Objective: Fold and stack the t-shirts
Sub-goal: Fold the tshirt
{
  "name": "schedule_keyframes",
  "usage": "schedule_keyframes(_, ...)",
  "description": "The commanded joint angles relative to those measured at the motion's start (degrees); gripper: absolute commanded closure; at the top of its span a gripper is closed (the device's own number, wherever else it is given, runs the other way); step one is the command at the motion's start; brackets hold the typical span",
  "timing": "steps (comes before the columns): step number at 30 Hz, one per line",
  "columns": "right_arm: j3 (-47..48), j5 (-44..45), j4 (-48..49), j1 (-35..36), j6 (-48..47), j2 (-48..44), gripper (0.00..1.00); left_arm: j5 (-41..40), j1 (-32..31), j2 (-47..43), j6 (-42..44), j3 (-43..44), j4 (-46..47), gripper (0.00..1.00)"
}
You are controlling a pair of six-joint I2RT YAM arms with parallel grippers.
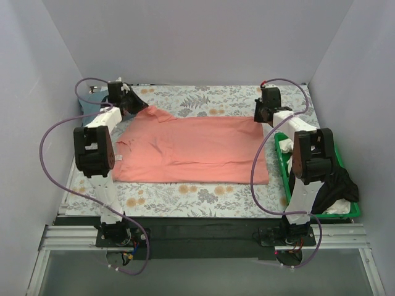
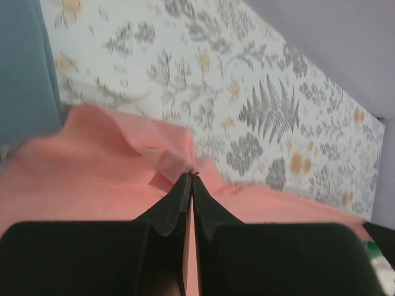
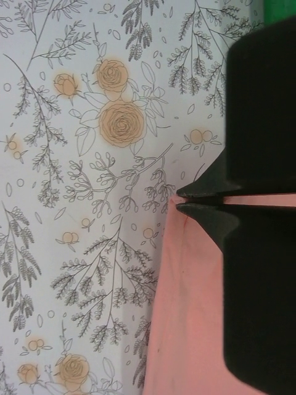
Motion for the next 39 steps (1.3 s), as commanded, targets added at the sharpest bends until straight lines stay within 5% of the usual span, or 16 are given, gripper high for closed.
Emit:
schedule_keyframes(1,-2.6,1.9,0.7,-0.4,-1.8,-4.6,0.99,1.4,-0.3,-13.4,-1.6,-8.9,7.1,1.0)
schedule_keyframes(31,-30.6,7.8,16.7,1.2,-1.2,-27.2,0.99,-7.0,0.0,-65.5,-4.7,-56.3,10.2,1.0)
schedule_keyframes(39,-33.7,11.7,16.9,4.2,-0.3,-28.6,0.99,-8.6,0.0,-70.8,-5.9,-61.8,9.6,1.0)
